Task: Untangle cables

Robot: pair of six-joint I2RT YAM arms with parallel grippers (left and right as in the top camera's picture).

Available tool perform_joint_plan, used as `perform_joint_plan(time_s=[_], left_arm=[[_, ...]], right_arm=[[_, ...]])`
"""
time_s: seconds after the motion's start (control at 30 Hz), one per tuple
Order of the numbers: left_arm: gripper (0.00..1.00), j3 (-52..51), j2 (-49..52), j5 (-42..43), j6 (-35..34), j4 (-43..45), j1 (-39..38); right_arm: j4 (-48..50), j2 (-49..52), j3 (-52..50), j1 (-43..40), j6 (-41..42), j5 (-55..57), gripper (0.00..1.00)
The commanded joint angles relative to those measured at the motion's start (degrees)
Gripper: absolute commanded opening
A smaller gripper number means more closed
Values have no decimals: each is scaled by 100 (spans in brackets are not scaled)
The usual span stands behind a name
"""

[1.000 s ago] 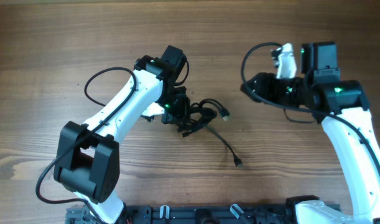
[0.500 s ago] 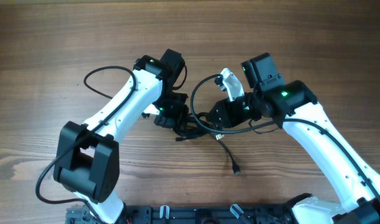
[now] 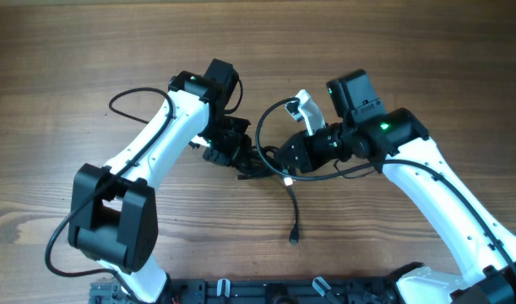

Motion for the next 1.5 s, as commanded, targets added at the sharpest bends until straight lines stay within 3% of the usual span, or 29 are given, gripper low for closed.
perform_joint_plan(time_s=[0.0, 0.13, 0.2, 0.27, 0.43, 0.6, 0.83, 0.9, 1.0, 1.17, 1.23, 1.33, 1.47], left_arm=[[4, 37, -96, 308, 94, -4, 11], [4, 37, -96, 669, 297, 42, 11], [4, 37, -96, 850, 656, 61, 11], [4, 37, -96, 846, 1342, 63, 11], [4, 37, -96, 848, 2734, 195, 11], [4, 37, -96, 953, 3943, 144, -66], [4, 37, -96, 1303, 4288, 302, -216], [4, 37, -96, 1502, 3779, 538, -190], [4, 37, -96, 1176, 1843, 728, -33], [4, 37, -96, 992, -601, 876, 203], [4, 37, -96, 988, -1620, 881, 225], [4, 37, -96, 990, -1803, 894, 225], [4, 37, -96, 1176, -1718, 874, 225]], right_arm=[[-262, 52, -35, 151, -28, 378, 5], [-208, 437, -87, 258, 74, 479, 4], [-96, 649, -101, 245, 531, 1207, 5], [109, 713, -101, 177, 960, 1735, 4], [520, 708, -90, -195, 1032, 1722, 4], [1012, 706, -90, -533, 796, 1071, 4], [1563, 708, -90, -531, 1027, 992, 4], [1497, 688, -83, -570, 1012, 879, 4], [1178, 369, 114, -763, 960, 695, 5], [778, -468, 240, -835, 1338, 879, 39], [457, -544, 232, -780, 1488, 844, 42], [498, -417, 22, -476, 1484, 879, 41], [647, -17, -44, -31, 1163, 1366, 30]])
